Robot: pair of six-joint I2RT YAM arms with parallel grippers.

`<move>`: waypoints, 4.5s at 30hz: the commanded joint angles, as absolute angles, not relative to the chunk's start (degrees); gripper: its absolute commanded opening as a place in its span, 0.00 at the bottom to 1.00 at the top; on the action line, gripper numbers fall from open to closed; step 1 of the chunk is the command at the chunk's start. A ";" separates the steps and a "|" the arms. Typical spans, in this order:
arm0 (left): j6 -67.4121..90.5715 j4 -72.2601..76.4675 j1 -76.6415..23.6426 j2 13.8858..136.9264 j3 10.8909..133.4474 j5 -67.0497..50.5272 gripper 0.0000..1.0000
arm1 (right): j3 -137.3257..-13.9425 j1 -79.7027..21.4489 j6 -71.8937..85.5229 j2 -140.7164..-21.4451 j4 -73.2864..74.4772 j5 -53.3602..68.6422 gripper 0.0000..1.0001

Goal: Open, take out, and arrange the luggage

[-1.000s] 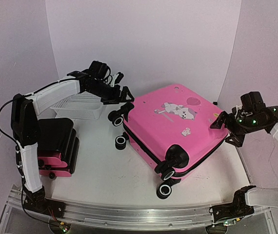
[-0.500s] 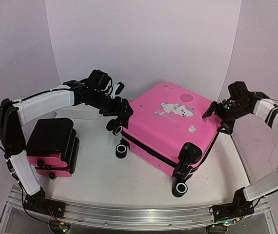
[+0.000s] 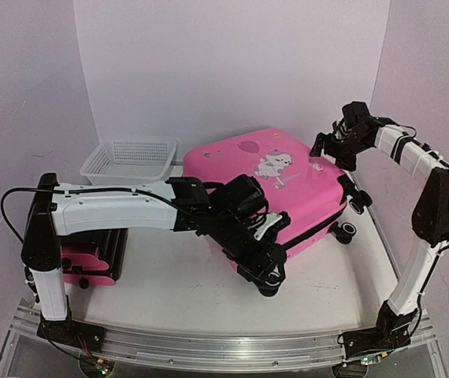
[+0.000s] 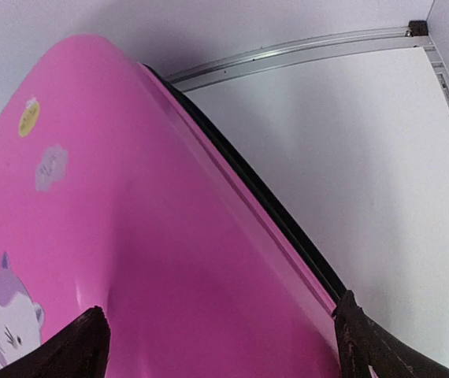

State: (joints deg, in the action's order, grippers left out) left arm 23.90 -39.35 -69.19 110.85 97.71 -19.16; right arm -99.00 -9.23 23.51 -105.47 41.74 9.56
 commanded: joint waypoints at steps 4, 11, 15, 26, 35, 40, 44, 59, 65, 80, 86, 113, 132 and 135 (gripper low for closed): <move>14.96 -37.46 -67.26 97.06 99.48 -14.37 0.99 | -97.97 -15.00 17.97 -91.96 61.45 -1.71 0.98; 15.59 -39.42 -55.63 90.09 95.60 -11.42 0.99 | -86.68 -21.37 21.40 -81.05 63.36 0.50 0.98; 15.78 -40.40 -45.31 90.07 95.88 -11.55 0.99 | -79.01 -30.50 26.86 -77.96 60.55 7.47 0.98; 15.50 -40.63 -27.95 105.81 108.46 -17.64 0.99 | -66.60 -24.24 38.58 -68.98 45.67 11.81 0.98; 15.59 -41.31 -28.78 114.05 112.49 -24.97 0.91 | -65.27 -16.93 42.53 -75.92 35.91 21.38 0.98; 16.02 -41.01 -34.08 110.09 103.40 -24.26 0.84 | -67.96 -10.88 39.79 -81.24 34.75 24.17 0.98; 18.20 -38.72 -42.45 106.92 97.07 -23.15 0.83 | -73.47 -4.05 35.79 -87.42 35.09 27.12 0.98; 19.01 -34.72 -53.49 86.94 83.49 -5.38 0.99 | -93.50 -8.73 19.01 -90.26 60.00 7.84 0.98; 27.39 -23.93 -58.79 78.53 67.60 1.56 0.99 | -87.83 -16.60 21.64 -84.27 62.14 1.61 0.98; 33.94 -13.21 -68.43 91.96 69.38 8.55 0.76 | -79.62 -30.25 28.85 -82.72 55.20 -4.97 0.98; 32.86 -15.16 -59.66 96.85 76.33 5.03 0.64 | -78.66 -30.39 29.86 -82.93 53.54 -4.44 0.98; 27.39 10.28 -65.46 101.99 60.66 15.32 0.47 | -77.73 -30.41 29.16 -83.59 50.12 -2.99 0.98; 26.73 12.87 -65.69 104.51 60.08 24.09 0.09 | -75.94 -30.41 29.00 -81.50 49.58 -3.66 0.98; 26.58 12.84 -65.64 105.17 60.65 24.05 0.09 | -75.77 -30.41 29.00 -81.43 49.48 -3.62 0.98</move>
